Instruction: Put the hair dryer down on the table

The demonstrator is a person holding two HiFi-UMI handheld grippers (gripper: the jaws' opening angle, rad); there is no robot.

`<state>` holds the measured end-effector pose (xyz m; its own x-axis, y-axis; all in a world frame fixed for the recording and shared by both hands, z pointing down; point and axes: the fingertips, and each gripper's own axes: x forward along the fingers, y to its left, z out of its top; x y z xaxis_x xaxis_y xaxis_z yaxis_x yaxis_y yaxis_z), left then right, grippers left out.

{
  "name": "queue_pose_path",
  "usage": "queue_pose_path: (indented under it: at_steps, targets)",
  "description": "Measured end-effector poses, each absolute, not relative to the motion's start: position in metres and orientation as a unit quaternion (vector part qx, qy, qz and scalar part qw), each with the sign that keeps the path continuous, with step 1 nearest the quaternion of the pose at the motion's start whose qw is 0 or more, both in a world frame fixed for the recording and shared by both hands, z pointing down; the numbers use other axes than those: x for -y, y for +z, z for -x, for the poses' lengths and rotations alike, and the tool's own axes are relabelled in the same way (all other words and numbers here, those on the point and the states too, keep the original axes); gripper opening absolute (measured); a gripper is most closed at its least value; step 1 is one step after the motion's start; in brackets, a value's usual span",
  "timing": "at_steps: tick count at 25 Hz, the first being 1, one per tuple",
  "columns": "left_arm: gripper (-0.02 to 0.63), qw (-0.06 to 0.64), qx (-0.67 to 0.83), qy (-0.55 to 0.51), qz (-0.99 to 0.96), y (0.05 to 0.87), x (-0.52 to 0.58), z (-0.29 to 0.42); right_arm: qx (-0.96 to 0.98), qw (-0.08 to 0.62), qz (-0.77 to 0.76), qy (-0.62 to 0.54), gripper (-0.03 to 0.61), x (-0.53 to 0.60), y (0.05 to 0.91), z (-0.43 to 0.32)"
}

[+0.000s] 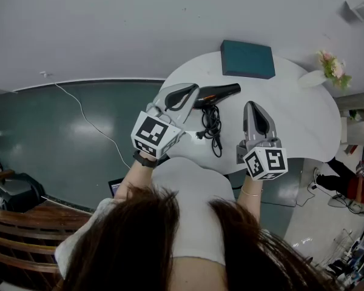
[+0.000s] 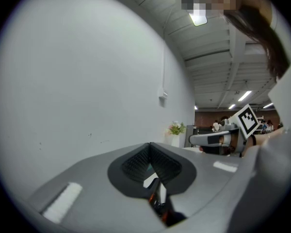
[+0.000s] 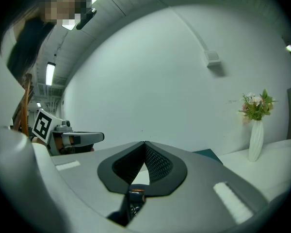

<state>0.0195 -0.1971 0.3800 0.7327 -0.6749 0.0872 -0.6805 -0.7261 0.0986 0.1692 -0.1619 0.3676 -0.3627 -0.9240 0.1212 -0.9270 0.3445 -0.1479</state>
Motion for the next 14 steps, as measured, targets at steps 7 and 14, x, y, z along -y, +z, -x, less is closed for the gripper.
queue_pose_path:
  at_steps: [7,14]
  targets:
    - [0.058,0.062,0.363,0.023,-0.93,0.3808,0.1977,-0.0211,0.82,0.01,-0.564,0.096,0.002,0.1628,0.3684,-0.1696]
    - [0.058,0.062,0.364,0.022,-0.929,0.3817,0.196,-0.0199,0.822,0.012,-0.561,0.099,0.002,0.1607,0.3712,-0.167]
